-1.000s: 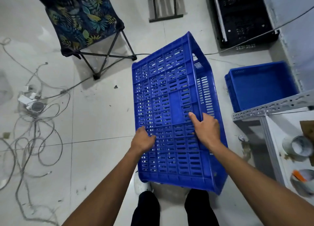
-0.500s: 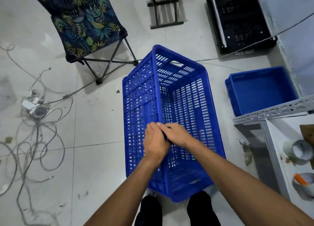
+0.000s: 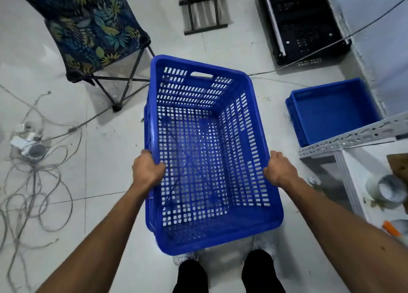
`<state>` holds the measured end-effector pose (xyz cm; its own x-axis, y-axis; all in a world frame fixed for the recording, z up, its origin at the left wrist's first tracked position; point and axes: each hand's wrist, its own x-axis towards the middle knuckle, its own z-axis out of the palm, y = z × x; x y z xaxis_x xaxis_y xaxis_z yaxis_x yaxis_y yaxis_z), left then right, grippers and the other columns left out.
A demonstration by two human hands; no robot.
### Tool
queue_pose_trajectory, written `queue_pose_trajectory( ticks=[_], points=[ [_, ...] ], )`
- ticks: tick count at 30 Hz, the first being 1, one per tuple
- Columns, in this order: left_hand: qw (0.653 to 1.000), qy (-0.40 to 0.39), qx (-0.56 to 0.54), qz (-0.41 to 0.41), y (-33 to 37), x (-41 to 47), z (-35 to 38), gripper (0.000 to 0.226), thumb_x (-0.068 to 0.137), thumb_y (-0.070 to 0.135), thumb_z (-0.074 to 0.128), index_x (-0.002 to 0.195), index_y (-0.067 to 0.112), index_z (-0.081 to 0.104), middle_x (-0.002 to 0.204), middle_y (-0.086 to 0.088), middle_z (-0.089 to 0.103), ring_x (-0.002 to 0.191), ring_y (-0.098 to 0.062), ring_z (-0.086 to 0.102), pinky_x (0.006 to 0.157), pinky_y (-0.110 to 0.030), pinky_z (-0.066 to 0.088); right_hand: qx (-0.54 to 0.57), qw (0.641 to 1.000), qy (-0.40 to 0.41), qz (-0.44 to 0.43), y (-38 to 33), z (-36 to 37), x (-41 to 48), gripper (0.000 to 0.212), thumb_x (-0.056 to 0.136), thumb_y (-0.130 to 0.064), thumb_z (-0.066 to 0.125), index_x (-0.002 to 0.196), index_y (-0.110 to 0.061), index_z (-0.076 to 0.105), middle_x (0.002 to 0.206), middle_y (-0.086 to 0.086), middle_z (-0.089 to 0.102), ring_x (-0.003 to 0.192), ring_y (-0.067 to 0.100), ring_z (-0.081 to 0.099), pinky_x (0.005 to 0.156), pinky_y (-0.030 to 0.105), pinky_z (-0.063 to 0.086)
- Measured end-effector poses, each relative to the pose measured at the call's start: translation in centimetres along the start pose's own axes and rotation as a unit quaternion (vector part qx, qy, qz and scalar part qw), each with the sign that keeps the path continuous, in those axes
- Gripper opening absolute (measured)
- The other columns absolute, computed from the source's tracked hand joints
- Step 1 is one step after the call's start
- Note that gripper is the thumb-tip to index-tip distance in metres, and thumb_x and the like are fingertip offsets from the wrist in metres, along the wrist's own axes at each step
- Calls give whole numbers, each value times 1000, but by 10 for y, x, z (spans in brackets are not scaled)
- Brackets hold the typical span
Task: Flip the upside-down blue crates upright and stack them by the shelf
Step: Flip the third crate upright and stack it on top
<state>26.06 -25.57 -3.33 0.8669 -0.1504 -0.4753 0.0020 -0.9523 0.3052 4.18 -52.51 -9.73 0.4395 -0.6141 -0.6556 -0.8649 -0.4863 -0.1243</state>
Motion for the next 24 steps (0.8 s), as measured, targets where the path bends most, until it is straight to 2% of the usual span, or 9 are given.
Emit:
queue_pose_trajectory(
  ticks=[4,7,11,14,18,21,24],
  points=[
    [999,-23,-28,-13,-25,23,0,34,84,19,66,112,3,55,107,-16,64,85,-28,56,76,-38,50,4,1000,-10,25,12,17,21,50,92,-28,60,132,-7,39,136,15,46,119,34,53,93,44,47],
    [998,-38,-44,-16,-44,35,9,33,85,18,64,113,5,52,106,-12,62,91,-30,59,83,-46,55,36,999,-12,37,11,32,35,52,93,-34,60,133,-8,38,137,15,50,117,34,56,94,46,49],
    [997,-43,-54,-22,-66,62,19,33,87,16,61,117,8,52,111,-13,63,95,-33,61,86,-49,55,113,993,-30,9,2,53,54,50,98,-40,51,137,-10,40,130,14,60,110,33,62,92,45,50],
    [996,-49,-65,-25,-78,81,27,34,91,21,60,122,10,51,117,-14,63,98,-33,62,88,-48,55,110,994,13,7,-11,67,69,45,99,-48,44,124,-10,46,120,16,64,100,36,63,85,45,52],
    [997,-56,-41,-20,-89,101,43,35,96,24,55,126,7,51,122,-15,62,104,-34,61,91,-45,52,82,991,105,19,-27,86,75,35,102,-46,34,105,-12,40,105,17,65,88,39,63,74,44,49],
    [996,-64,-46,-31,-100,109,58,35,97,24,55,128,7,51,124,-16,62,106,-35,61,94,-47,52,71,985,159,9,-31,93,78,32,103,-42,34,101,-10,40,99,16,62,83,40,61,67,42,43],
    [997,-53,-43,-41,-111,114,75,33,98,25,53,125,5,50,123,-18,62,104,-37,61,91,-47,52,67,978,197,-3,-35,99,81,35,103,-41,34,101,-7,42,95,15,59,78,41,60,64,43,45]
  ],
)
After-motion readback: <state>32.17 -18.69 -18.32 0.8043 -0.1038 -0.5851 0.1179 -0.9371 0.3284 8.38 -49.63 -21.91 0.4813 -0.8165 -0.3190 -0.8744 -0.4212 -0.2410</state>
